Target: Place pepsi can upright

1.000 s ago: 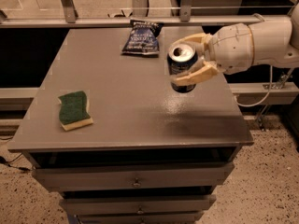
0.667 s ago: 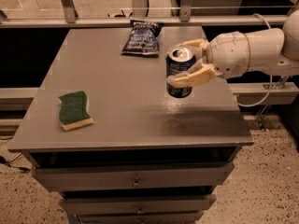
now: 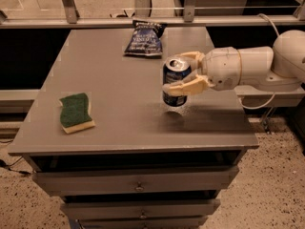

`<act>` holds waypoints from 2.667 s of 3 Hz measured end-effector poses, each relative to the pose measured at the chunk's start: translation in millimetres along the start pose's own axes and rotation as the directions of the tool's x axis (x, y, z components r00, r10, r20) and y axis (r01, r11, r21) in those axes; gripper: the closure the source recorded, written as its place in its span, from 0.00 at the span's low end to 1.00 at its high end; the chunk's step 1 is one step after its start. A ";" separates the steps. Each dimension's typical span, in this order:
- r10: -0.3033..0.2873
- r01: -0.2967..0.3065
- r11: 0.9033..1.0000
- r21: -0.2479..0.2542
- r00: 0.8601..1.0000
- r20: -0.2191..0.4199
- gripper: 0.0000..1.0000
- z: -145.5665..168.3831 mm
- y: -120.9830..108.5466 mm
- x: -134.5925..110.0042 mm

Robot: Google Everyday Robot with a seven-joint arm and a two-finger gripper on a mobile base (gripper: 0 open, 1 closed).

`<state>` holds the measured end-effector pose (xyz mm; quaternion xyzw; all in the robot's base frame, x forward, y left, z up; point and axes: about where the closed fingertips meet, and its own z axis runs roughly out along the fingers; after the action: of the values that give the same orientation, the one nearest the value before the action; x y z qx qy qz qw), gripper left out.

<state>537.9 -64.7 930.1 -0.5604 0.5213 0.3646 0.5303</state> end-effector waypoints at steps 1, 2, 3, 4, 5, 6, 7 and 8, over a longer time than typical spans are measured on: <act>0.015 -0.016 0.999 0.031 0.999 0.029 1.00 8.2 -4.3 11.6; 0.034 -0.035 0.999 0.029 0.999 0.042 0.88 14.1 -5.0 20.6; 0.052 -0.052 0.999 0.016 0.998 0.046 0.65 18.3 -3.3 27.7; 0.059 -0.060 0.998 0.005 0.997 0.045 0.41 20.8 -2.2 32.2; 0.065 -0.065 0.998 -0.006 0.997 0.043 0.10 21.0 -0.8 35.2; 0.065 -0.065 0.998 -0.006 0.997 0.038 0.00 16.4 0.4 36.1; 0.055 -0.055 0.998 0.009 0.998 0.023 0.00 1.6 2.2 35.7; 0.025 -0.023 0.998 0.066 0.999 -0.020 0.00 -41.3 14.3 30.1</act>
Offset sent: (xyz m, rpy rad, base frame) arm 0.0148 0.0092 -0.0359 0.0690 0.0560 -0.0240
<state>523.8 -109.3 905.2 -0.5400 0.5454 0.3476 0.5386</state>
